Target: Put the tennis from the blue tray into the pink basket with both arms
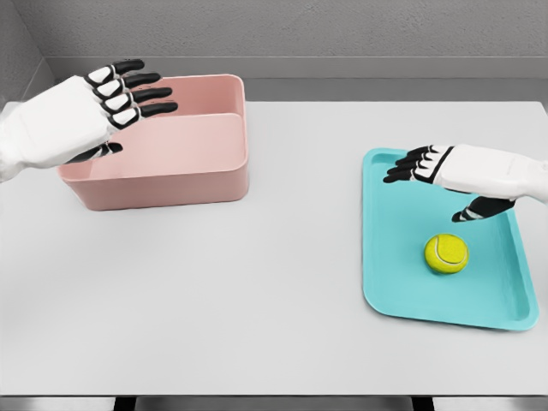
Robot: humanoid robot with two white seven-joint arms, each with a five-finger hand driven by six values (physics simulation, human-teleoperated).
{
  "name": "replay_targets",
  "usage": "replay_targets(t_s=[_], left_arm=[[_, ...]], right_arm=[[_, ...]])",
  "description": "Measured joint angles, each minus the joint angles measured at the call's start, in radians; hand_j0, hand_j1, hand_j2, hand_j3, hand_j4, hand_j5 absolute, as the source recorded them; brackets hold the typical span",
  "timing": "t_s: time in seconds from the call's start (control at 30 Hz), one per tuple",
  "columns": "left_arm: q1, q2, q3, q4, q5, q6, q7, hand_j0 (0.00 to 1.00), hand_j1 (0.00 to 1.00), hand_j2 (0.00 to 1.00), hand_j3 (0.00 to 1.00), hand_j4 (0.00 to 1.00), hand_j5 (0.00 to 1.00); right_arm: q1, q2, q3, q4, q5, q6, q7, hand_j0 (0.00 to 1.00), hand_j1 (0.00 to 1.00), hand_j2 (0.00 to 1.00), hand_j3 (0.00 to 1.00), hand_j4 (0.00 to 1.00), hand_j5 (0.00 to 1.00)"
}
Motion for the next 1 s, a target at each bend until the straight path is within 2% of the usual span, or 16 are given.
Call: replay_targets(t_s=[0.1, 0.2, 0.23, 0.43, 0.6, 0.77, 1.0], left_arm=[[-0.006, -0.004, -0.066, 0.002, -0.036, 0.0, -0.001, 1.0, 1.0, 1.0, 1.0, 1.0, 1.0], [-0.008, -0.003, -0.128, 0.003, -0.03, 0.0, -0.002, 1.0, 1.0, 1.0, 1.0, 1.0, 1.0], [-0.008, -0.001, -0.149, 0.003, -0.013, 0.0, -0.002, 1.0, 1.0, 1.0, 1.0, 1.0, 1.0], [-0.005, 0.01, -0.237, 0.018, 0.145, 0.0, -0.039, 1.0, 1.0, 1.0, 1.0, 1.0, 1.0], [0.006, 0.032, -0.254, 0.029, 0.21, 0.0, -0.048, 1.0, 1.0, 1.0, 1.0, 1.0, 1.0], [0.021, 0.045, -0.256, 0.032, 0.25, 0.0, -0.091, 1.0, 1.0, 1.0, 1.0, 1.0, 1.0], [0.055, 0.071, -0.248, 0.036, 0.264, 0.0, -0.104, 1.0, 1.0, 1.0, 1.0, 1.0, 1.0]], right_arm=[[0.005, -0.012, 0.0, 0.001, 0.0, 0.0, -0.001, 1.0, 1.0, 1.0, 1.0, 1.0, 1.0], [0.023, -0.05, -0.008, 0.004, -0.001, 0.0, -0.002, 1.0, 1.0, 1.0, 1.0, 1.0, 1.0], [0.049, -0.067, -0.017, 0.005, -0.001, 0.0, -0.002, 1.0, 1.0, 1.0, 1.0, 1.0, 1.0], [0.097, -0.121, -0.036, 0.005, 0.0, 0.0, 0.009, 1.0, 1.0, 1.0, 1.0, 1.0, 1.0], [0.133, -0.131, -0.035, -0.008, 0.004, 0.0, 0.022, 1.0, 1.0, 1.0, 1.0, 1.0, 1.0], [0.175, -0.136, -0.034, -0.017, 0.005, 0.0, 0.025, 1.0, 1.0, 1.0, 1.0, 1.0, 1.0], [0.166, -0.122, -0.036, -0.026, 0.004, 0.0, 0.024, 1.0, 1.0, 1.0, 1.0, 1.0, 1.0]])
